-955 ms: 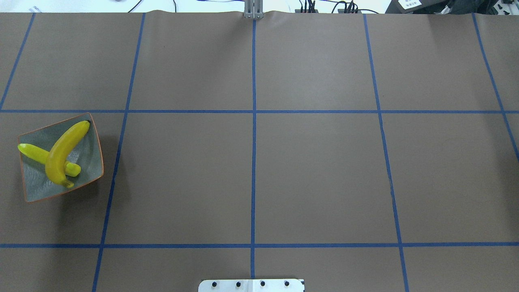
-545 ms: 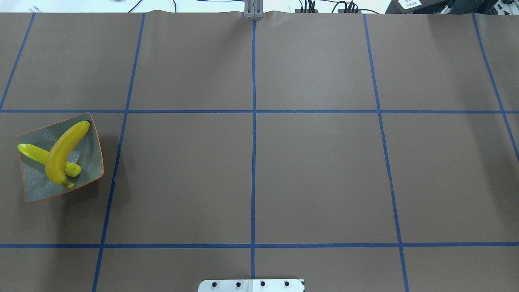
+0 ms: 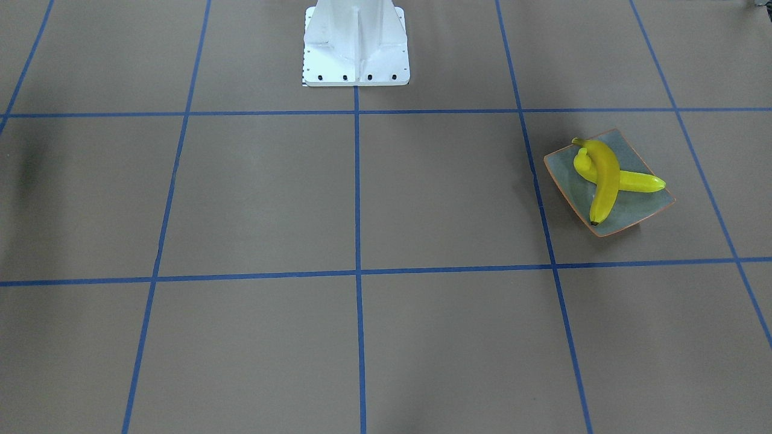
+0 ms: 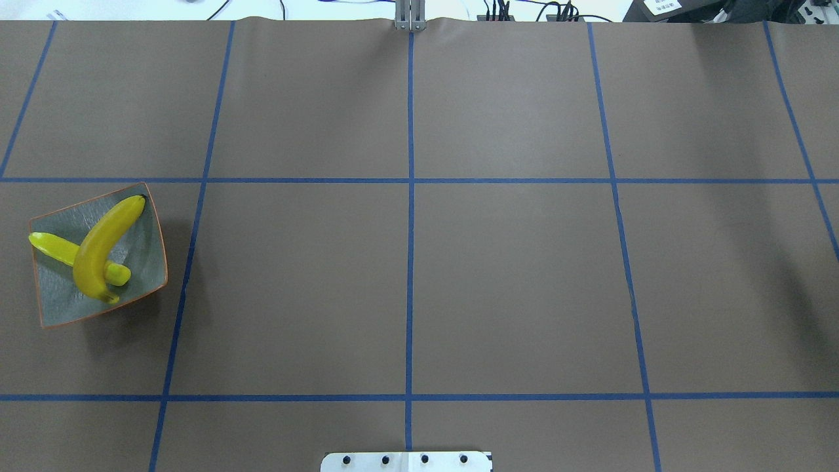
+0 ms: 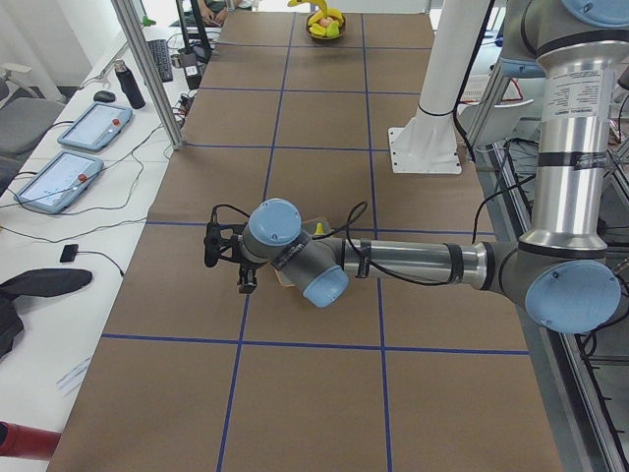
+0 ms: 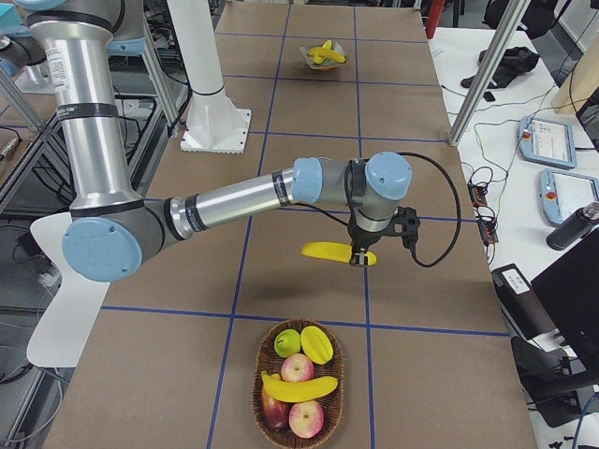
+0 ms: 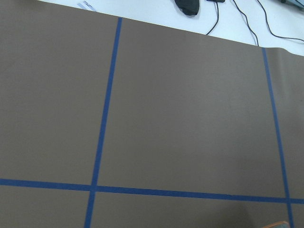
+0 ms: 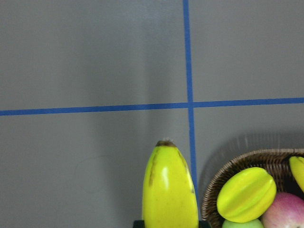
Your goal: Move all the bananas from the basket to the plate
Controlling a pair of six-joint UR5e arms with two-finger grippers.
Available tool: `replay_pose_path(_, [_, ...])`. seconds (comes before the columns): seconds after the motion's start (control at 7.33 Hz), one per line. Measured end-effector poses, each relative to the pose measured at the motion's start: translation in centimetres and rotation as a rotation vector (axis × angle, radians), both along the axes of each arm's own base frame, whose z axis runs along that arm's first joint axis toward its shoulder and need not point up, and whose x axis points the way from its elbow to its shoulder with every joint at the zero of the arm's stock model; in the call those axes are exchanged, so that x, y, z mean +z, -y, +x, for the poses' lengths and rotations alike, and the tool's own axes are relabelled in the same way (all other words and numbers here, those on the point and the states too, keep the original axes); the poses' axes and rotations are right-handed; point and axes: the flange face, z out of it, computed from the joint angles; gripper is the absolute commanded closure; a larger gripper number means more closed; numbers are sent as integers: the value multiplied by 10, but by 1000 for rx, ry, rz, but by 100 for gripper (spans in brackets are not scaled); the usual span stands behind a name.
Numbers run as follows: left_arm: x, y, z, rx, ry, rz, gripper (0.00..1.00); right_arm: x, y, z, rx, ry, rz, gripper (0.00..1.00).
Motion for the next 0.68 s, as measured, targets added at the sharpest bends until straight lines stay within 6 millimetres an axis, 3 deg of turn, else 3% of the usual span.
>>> replay_pose_path(0.27, [-73, 14, 42, 59, -118, -23, 1, -64, 17, -57, -26, 54, 23, 100])
replay_pose_path(0.68, [-150, 35, 129, 192, -163, 37, 1, -163, 24, -144, -26, 107, 6, 100])
